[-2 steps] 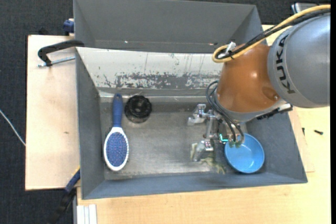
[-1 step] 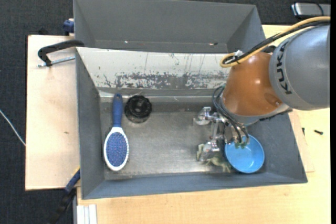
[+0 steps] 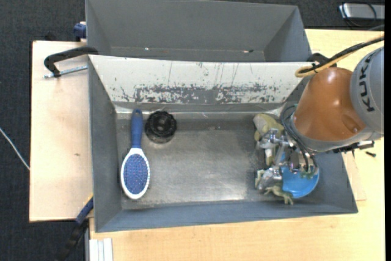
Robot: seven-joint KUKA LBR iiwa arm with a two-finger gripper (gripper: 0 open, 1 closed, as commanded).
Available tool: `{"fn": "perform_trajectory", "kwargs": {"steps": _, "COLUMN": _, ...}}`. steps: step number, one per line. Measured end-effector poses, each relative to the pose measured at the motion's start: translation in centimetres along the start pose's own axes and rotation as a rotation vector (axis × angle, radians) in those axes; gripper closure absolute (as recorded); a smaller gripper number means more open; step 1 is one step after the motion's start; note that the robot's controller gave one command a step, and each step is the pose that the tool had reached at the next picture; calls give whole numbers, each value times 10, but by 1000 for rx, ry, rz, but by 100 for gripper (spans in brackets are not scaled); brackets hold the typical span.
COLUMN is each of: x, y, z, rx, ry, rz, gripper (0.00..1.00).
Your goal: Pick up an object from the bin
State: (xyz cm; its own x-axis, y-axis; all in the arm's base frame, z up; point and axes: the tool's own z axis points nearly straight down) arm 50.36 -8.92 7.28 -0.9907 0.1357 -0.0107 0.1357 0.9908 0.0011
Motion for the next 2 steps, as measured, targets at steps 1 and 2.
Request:
{"fn": "perform_trajectory", "kwargs": {"steps": 1, "x": 2, "y": 1, "z": -2, "rx": -1, "ry": 10, "rz": -3, "gripper": 100}}
{"fn": "perform_trajectory", "kwargs": {"steps": 2, "x": -30, "y": -17, "z": -134, "rx": 2, "ry": -4, "rz": -105, "gripper": 100}}
